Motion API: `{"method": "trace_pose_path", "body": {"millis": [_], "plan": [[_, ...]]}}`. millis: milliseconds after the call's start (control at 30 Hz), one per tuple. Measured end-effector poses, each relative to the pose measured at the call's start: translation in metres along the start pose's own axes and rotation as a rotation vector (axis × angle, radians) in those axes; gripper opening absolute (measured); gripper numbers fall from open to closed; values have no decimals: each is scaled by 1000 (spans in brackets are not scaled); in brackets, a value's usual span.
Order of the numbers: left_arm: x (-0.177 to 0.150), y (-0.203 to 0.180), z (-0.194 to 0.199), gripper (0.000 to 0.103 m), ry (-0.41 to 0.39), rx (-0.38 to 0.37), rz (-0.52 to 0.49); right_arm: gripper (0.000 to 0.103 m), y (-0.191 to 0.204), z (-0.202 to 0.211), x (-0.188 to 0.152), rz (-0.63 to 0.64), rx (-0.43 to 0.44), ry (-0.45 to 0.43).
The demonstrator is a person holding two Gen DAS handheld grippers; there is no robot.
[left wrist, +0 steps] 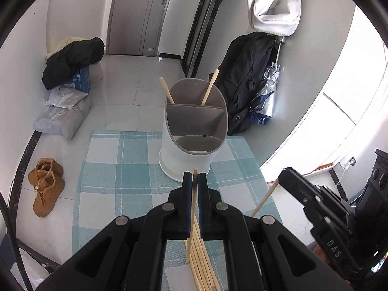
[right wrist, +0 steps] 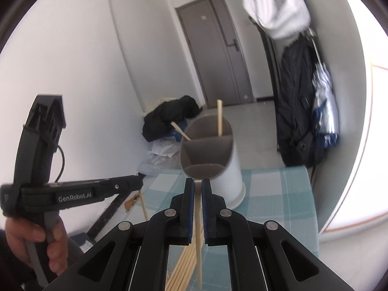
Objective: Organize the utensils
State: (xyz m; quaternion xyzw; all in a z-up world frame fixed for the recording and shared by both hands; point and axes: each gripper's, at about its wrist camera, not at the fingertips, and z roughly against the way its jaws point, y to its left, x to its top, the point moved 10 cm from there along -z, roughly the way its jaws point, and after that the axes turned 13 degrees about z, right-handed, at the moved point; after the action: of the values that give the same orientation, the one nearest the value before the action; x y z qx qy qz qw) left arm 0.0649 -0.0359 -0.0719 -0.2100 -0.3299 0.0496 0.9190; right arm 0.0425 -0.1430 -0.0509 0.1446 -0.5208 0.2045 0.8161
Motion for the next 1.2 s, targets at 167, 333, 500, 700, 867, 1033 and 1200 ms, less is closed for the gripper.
{"method": "trace_pose_path", "body": {"millis": [167,333,500,700,867,1033,1200], "plan": [[0,-4,5,1,27,-16,0,5,10,2,1,42,-17,-8],[2,-10,11,1,21,-19,-34,5,9,1,4,53,-31,-8],[1,-14,11,1,29,-23,-59,5,12,1,3,64,-35,5],[7,1,11,1,13,-8,-43,5,5,1,4,46,-44,10],[-7,50,-28,16,114,69,98,5,-12,1,-1,-42,-30,20],[-19,78,-80,62,183,142,181,5,-47,0,-12,-200,-31,40],[-24,93,-130,63,267,226,197,5,-84,1,-29,-321,-60,69]]}}
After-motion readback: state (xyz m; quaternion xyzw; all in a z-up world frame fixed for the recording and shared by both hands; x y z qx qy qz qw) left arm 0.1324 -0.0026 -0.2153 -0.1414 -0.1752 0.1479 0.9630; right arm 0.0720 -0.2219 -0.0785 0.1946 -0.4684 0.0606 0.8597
